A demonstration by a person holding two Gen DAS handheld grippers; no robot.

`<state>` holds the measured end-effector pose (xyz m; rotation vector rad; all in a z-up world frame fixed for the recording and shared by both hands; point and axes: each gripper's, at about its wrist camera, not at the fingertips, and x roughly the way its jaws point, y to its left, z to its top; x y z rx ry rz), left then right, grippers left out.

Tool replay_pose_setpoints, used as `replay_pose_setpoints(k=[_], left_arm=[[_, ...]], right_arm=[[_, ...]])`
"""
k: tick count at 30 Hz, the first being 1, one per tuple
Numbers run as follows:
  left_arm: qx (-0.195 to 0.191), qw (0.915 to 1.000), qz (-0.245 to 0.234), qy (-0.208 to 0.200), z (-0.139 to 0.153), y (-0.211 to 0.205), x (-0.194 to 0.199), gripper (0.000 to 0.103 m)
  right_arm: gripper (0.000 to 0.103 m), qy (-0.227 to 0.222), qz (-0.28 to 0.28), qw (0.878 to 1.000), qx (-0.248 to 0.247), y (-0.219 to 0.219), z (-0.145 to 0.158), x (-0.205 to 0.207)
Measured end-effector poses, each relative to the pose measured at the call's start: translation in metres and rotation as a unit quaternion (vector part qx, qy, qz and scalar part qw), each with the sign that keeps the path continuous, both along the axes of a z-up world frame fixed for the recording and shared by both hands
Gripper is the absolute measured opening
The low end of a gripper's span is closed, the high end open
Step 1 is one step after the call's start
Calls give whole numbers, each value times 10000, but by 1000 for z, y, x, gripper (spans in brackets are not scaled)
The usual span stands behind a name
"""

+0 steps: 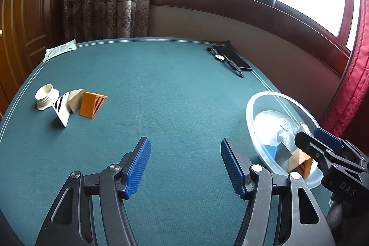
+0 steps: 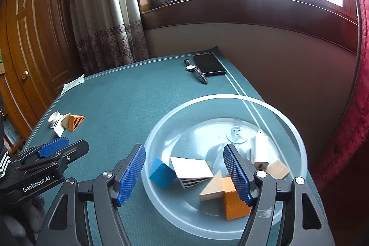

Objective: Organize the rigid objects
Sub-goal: 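Withdraw both open tools from the basin toward the remaining blocks, then grasp the black-and-white striped triangular block with the left tool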

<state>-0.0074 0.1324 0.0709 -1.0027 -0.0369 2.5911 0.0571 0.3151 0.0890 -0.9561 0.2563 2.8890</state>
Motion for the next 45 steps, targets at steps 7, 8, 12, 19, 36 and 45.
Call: replay_pose_setpoints(k=[7, 8, 12, 19, 36, 45], left_arm=[[-94, 9989, 460, -41, -5, -40, -13, 67], [-125, 9986, 519, -41, -6, -45, -15, 67], [-237, 9967, 770, -43, -9, -66, -23, 67], [-320, 9917, 1239, -97, -12, -106, -42, 67], [-666, 9819, 1753, -283, -35, -155, -114, 67], [-562, 9841, 1630, -418, -50, -156, -129, 55]], right_arm=[[79, -62, 515, 9986, -78, -37, -4, -12], [79, -87, 592, 9982, -88, -42, -5, -13], [79, -183, 866, 9960, -86, -62, -10, -18], [79, -329, 1177, 9925, -97, -86, -16, -25], [79, -686, 1469, 9867, -130, -105, -32, -38], [79, -772, 1511, 9855, -44, -114, -34, -46]])
